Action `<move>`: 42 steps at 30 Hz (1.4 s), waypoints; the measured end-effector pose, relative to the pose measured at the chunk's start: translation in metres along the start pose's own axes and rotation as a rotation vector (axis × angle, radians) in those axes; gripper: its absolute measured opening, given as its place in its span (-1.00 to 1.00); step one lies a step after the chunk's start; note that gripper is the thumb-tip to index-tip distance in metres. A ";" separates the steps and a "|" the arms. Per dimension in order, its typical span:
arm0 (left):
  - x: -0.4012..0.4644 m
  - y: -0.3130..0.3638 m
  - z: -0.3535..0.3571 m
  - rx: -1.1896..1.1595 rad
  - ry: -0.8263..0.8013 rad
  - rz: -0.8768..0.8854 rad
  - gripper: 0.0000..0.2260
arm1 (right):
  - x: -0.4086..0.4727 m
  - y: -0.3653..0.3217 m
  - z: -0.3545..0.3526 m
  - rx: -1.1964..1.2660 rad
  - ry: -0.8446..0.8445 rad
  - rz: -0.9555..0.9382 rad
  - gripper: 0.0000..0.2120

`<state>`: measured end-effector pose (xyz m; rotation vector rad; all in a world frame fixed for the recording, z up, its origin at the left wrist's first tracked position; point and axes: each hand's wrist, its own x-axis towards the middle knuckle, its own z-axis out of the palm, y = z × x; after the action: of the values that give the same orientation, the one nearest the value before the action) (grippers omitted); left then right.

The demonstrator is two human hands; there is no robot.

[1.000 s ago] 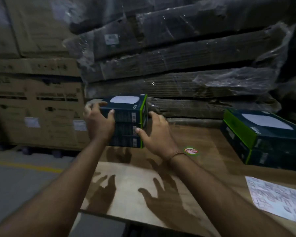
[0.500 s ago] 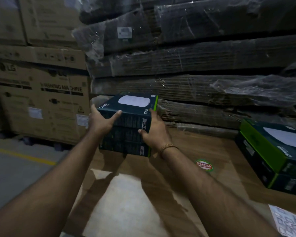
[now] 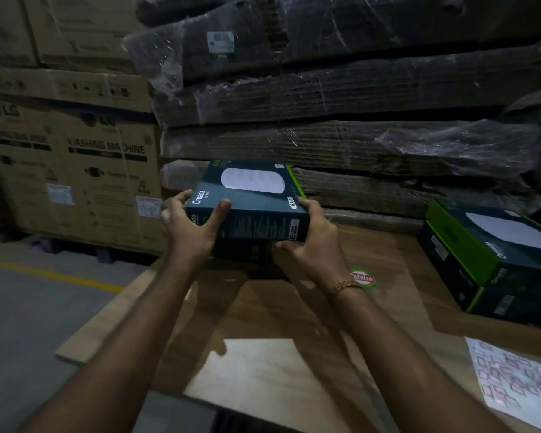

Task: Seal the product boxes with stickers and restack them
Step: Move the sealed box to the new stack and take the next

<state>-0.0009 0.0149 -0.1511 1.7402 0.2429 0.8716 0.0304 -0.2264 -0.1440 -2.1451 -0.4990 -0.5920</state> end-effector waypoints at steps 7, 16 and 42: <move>-0.069 0.039 -0.004 -0.147 -0.138 0.013 -0.20 | -0.082 -0.002 -0.060 0.008 0.110 0.003 -0.19; -0.159 0.074 0.002 -0.251 -0.206 0.002 -0.20 | -0.175 0.000 -0.126 0.008 0.187 0.005 -0.18; -0.292 0.102 -0.013 -0.564 -0.126 -0.112 -0.69 | -0.289 -0.039 -0.201 -0.242 0.348 0.089 -0.11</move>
<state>-0.2419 -0.1761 -0.1839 1.2351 0.0039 0.6640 -0.2720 -0.4079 -0.1755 -2.2098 -0.1455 -0.9938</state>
